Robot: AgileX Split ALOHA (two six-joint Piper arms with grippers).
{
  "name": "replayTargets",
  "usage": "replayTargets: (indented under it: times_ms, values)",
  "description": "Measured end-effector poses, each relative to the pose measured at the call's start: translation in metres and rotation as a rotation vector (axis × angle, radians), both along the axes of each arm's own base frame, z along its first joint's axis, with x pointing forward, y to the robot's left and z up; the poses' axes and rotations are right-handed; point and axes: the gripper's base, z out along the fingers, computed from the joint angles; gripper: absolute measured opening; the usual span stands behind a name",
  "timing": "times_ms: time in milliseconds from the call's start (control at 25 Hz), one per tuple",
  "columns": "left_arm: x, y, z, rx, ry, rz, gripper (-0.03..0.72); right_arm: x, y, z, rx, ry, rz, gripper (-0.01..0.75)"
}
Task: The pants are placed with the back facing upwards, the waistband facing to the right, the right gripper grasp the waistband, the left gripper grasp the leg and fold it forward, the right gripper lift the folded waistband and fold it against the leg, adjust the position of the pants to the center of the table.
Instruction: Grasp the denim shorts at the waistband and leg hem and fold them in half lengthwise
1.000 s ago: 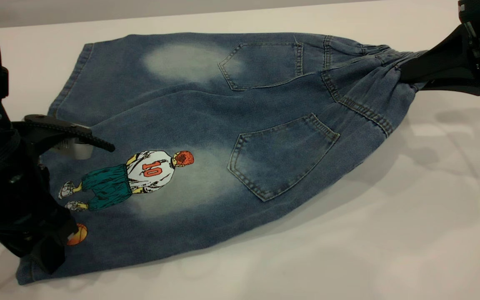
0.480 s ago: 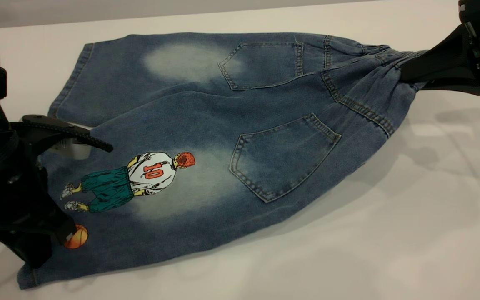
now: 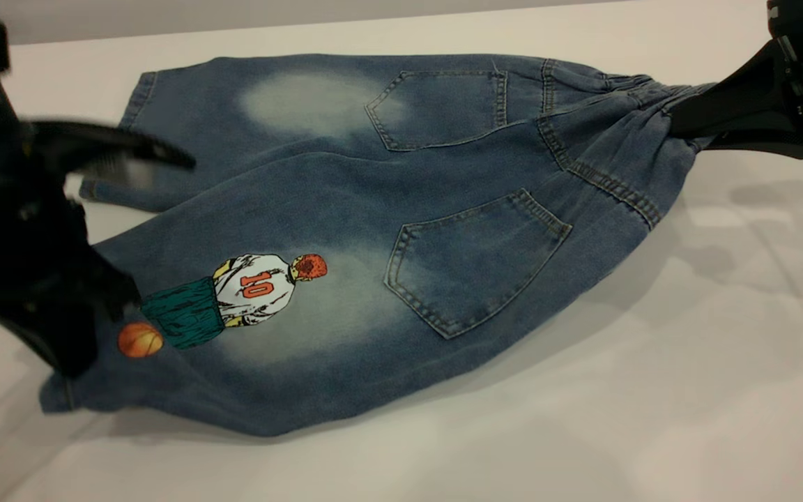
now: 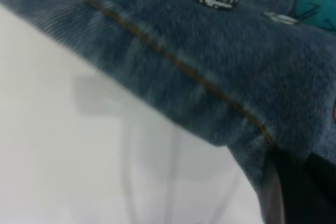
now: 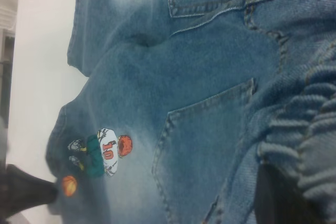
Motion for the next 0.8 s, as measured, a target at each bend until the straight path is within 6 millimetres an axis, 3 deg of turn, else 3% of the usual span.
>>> replayTargets:
  times_ms: [320,560,800]
  values:
    - [-0.010,0.004,0.050,-0.017,-0.060,-0.007,0.049,0.000,0.000,0.000,0.002,0.003,-0.002,0.045]
    - [-0.013,0.005,0.088,-0.072,-0.224,-0.004,0.046,0.008,-0.002,0.005,0.006,0.002,-0.009,0.045]
    - [-0.004,0.000,0.096,-0.142,-0.358,0.030,0.046,0.021,-0.005,0.013,0.011,-0.008,-0.019,0.045]
